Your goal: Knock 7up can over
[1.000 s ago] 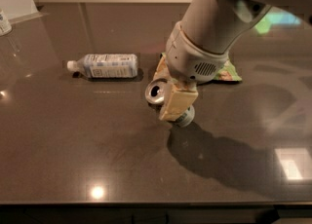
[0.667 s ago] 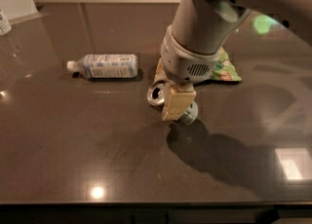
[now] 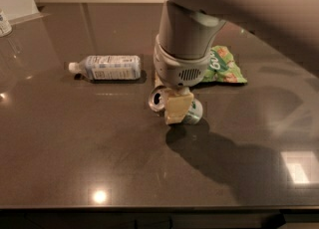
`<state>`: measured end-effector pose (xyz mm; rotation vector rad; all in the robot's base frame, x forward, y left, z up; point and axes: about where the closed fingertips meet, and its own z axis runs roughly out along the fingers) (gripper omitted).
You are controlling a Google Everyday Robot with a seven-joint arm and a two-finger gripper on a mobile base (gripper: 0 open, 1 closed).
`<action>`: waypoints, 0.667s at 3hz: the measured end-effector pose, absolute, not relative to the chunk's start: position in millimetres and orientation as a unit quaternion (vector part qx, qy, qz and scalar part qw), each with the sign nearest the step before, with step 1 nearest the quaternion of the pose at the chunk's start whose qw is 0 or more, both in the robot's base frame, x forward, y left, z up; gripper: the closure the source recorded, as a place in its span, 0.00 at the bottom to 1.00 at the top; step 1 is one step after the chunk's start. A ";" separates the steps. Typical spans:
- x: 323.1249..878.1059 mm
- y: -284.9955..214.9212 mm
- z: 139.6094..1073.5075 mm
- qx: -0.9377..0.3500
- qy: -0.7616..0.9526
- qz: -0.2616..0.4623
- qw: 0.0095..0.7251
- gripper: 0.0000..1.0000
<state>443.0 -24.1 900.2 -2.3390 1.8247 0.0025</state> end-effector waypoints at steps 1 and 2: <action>444.6 -20.1 894.9 -0.794 0.603 -0.021 0.071 0.59; 446.4 -16.4 890.3 -0.802 0.593 -0.049 0.055 0.36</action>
Offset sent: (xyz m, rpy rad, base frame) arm 0.0054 0.0099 -0.0185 -0.1967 -0.0579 0.0680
